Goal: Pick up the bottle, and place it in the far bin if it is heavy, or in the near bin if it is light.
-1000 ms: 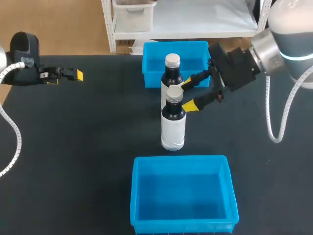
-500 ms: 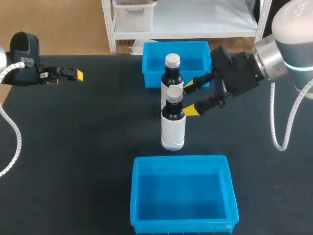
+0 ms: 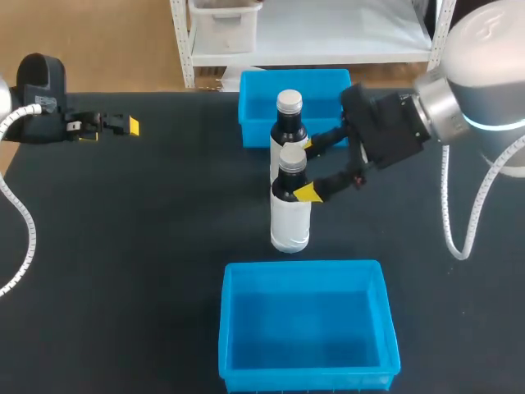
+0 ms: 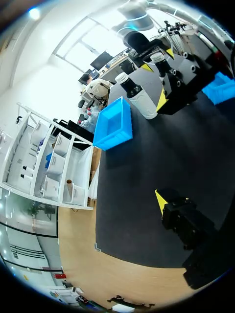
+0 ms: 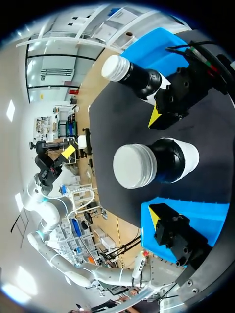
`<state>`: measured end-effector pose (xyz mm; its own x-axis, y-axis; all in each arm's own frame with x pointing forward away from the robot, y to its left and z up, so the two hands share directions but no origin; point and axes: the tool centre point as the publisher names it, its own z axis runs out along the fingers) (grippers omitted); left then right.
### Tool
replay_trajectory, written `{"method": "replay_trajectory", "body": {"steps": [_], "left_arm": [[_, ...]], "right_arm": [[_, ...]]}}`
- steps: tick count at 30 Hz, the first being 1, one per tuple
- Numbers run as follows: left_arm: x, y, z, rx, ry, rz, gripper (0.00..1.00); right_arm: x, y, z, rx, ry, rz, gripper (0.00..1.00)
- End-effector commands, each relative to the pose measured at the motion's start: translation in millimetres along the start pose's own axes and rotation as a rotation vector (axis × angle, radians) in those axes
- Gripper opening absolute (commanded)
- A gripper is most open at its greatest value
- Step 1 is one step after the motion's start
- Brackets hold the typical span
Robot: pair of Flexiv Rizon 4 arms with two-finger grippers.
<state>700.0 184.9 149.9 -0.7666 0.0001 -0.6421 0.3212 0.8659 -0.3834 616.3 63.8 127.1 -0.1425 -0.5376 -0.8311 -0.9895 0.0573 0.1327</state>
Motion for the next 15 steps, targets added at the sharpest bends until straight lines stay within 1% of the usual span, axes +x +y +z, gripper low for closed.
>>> {"method": "replay_trajectory", "body": {"steps": [1, 6, 15], "left_arm": [[0.0, 0.0, 0.0, 0.000, 0.000, 0.000, 1.00], [0.0, 0.0, 0.0, 0.000, 0.000, 0.000, 1.00], [0.0, 0.0, 0.0, 0.000, 0.000, 0.000, 1.00]], "right_arm": [[-0.8, 4.2, 7.2, 0.003, 0.007, -0.005, 1.00], [-1.6, 7.5, 11.2, -0.006, 0.007, -0.005, 1.00], [-3.3, 6.8, 13.2, -0.004, 0.000, -0.002, 1.00]]}}
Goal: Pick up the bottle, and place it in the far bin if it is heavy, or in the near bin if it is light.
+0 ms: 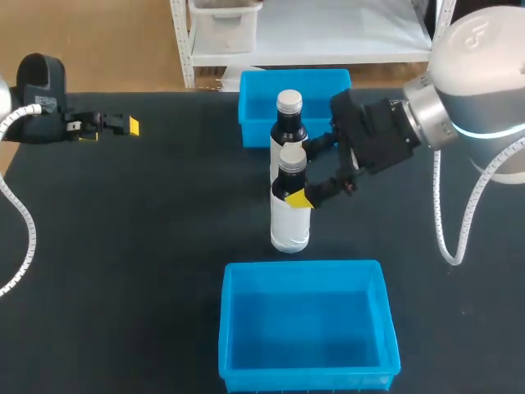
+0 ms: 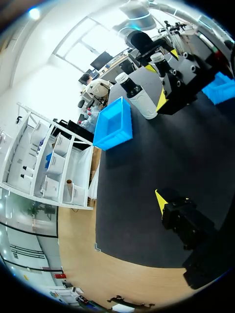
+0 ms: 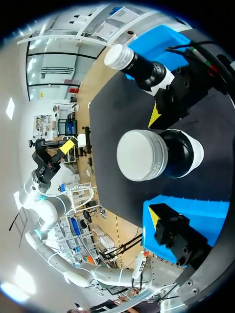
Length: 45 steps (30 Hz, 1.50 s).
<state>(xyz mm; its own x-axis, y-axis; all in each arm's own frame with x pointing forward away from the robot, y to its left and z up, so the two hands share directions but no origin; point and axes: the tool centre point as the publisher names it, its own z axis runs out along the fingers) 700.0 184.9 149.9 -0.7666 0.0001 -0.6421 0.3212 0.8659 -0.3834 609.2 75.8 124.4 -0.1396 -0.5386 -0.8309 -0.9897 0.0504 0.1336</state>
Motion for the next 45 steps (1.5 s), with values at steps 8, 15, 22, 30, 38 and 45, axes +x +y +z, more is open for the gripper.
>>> {"method": "replay_trajectory", "body": {"steps": [8, 15, 22, 30, 38, 45], "left_arm": [[0.0, 0.0, 0.0, 0.000, 0.000, 0.000, 1.00], [0.0, 0.0, 0.0, 0.000, 0.000, 0.000, 1.00], [0.0, 0.0, 0.0, 0.000, 0.000, 0.000, 1.00], [0.0, 0.0, 0.0, 0.000, 0.000, 0.000, 1.00], [0.0, 0.0, 0.0, 0.000, 0.000, 0.000, 1.00], [0.0, 0.0, 0.0, 0.000, 0.000, 0.000, 1.00]], "right_arm": [[-0.6, -2.4, 2.5, 0.004, -0.008, 0.004, 0.80], [-0.8, -2.8, 3.3, 0.001, -0.013, 0.005, 0.68], [-0.9, -2.7, 4.2, 0.002, -0.018, 0.008, 0.69], [-1.2, -7.8, 4.6, 0.015, -0.024, 0.013, 0.51], [-2.0, -9.8, 5.4, 0.016, -0.029, 0.016, 0.49], [-2.7, -11.2, 4.3, 0.021, -0.035, 0.018, 0.28]]}}
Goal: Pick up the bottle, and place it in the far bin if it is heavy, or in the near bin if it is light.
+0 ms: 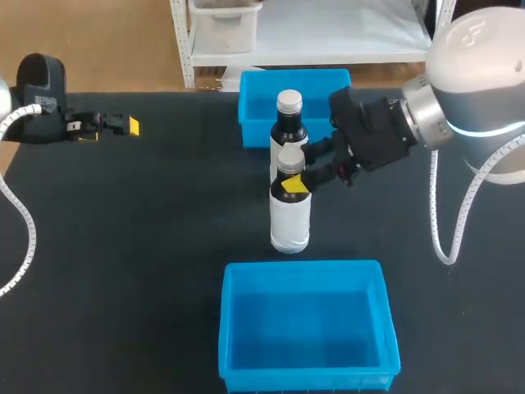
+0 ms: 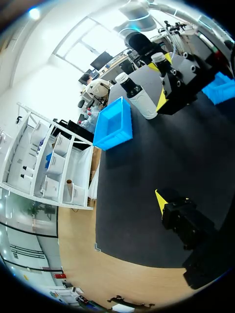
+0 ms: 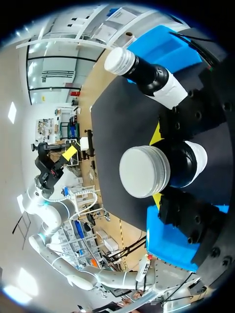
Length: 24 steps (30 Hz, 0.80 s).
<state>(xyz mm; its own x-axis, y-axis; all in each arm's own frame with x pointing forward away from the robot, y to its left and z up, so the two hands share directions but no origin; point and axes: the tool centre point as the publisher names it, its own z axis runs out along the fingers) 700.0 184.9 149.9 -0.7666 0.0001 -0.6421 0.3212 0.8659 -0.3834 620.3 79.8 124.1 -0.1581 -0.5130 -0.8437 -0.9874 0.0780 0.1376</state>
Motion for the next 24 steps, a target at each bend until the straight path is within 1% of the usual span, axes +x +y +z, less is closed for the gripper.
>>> {"method": "replay_trajectory", "body": {"steps": [1, 3, 10, 24], "left_arm": [[0.0, 0.0, 0.0, 0.000, 0.000, 0.000, 1.00], [0.0, 0.0, 0.0, 0.000, 0.000, 0.000, 1.00], [0.0, 0.0, 0.0, 0.000, 0.000, 0.000, 1.00], [0.0, 0.0, 0.0, 0.000, 0.000, 0.000, 1.00]], "right_arm": [[0.6, -0.4, 0.5, 0.001, -0.008, -0.001, 0.21], [-0.1, -0.8, -1.5, 0.004, -0.011, 0.001, 0.00], [-4.7, -3.4, -13.7, 0.012, -0.030, -0.002, 0.00], [-13.4, -15.0, -48.5, 0.071, -0.052, 0.003, 0.00]]}}
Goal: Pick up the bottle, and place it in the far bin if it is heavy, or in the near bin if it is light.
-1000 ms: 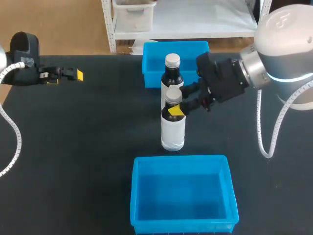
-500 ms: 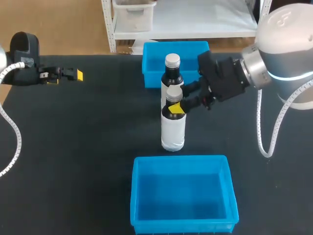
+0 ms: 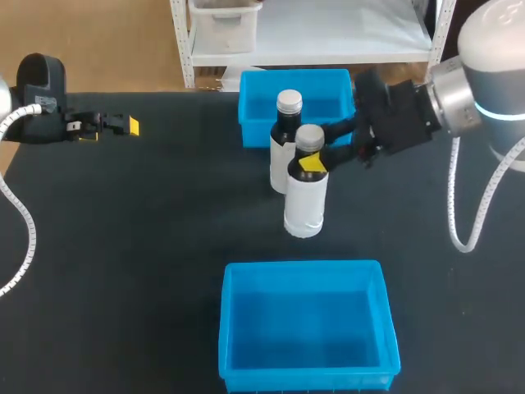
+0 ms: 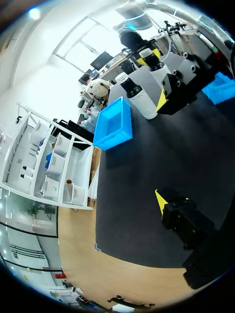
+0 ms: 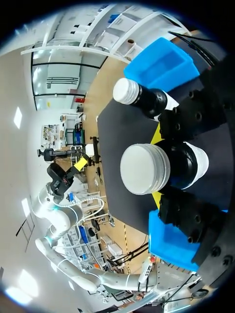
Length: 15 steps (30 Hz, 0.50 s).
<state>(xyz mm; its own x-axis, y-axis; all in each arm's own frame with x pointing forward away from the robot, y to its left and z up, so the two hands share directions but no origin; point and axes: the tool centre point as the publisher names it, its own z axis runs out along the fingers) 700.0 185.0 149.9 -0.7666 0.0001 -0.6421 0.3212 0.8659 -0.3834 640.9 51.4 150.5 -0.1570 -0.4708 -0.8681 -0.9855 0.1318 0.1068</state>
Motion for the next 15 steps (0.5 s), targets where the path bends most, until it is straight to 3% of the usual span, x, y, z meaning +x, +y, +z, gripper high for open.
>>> {"method": "replay_trajectory", "body": {"steps": [1, 15], "left_arm": [[0.0, 0.0, 0.0, 0.000, 0.000, 0.000, 1.00], [0.0, 0.0, 0.0, 0.000, 0.000, 0.000, 1.00]], "right_arm": [[-3.6, 2.9, -12.6, 0.012, -0.005, 0.004, 0.00], [-15.8, 1.1, -59.0, 0.052, -0.010, 0.021, 0.00]]}}
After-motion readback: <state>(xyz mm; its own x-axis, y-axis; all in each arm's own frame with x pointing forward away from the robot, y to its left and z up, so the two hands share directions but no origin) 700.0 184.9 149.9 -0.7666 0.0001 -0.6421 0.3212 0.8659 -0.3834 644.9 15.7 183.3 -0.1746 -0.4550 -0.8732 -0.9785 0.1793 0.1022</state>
